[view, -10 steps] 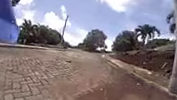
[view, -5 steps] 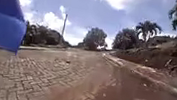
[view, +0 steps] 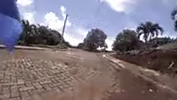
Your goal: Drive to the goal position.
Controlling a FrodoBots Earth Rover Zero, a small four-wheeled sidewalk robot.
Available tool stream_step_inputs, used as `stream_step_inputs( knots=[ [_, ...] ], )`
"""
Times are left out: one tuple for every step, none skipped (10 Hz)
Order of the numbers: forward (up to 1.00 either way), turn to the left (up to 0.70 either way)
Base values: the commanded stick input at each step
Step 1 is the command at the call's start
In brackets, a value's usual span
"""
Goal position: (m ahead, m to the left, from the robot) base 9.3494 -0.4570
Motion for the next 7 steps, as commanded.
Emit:
stream_step_inputs(
  knots=[
    [0.5,0.0],
    [0.5,0.0],
    [0.5,0.0],
    [0.5,0.0],
    [0.5,0.0],
    [0.5,0.0],
    [0.5,0.0]
  ],
)
